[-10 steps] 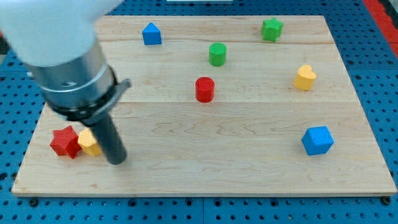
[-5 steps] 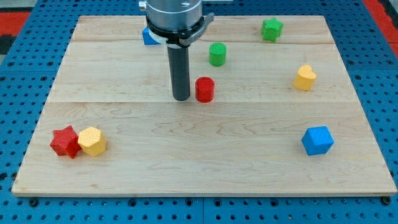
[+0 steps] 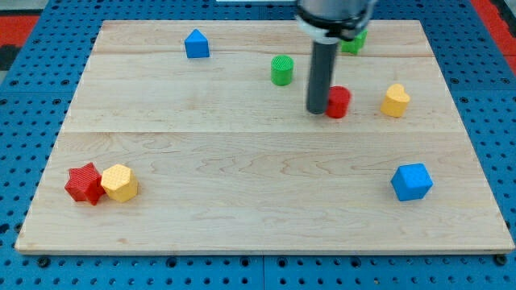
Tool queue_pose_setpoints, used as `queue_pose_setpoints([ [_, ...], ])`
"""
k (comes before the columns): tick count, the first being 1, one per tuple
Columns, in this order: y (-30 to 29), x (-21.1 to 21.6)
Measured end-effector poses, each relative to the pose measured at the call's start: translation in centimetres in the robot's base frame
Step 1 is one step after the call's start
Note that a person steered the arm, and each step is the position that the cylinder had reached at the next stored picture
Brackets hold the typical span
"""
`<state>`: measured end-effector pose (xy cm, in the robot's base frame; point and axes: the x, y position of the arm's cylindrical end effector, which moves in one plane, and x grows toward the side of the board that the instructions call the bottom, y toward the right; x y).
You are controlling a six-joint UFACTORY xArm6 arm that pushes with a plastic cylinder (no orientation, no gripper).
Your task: Push the red circle towards the right side
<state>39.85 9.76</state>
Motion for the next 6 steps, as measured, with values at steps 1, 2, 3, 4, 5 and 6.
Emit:
queue_pose_setpoints([
  [1,-0.1,0.0],
  [2,-4.5,3.6],
  [3,-6.7,9.9],
  [4,-4.3,17.9],
  [5,3.6,21.6],
  [6,10.6,20.5],
])
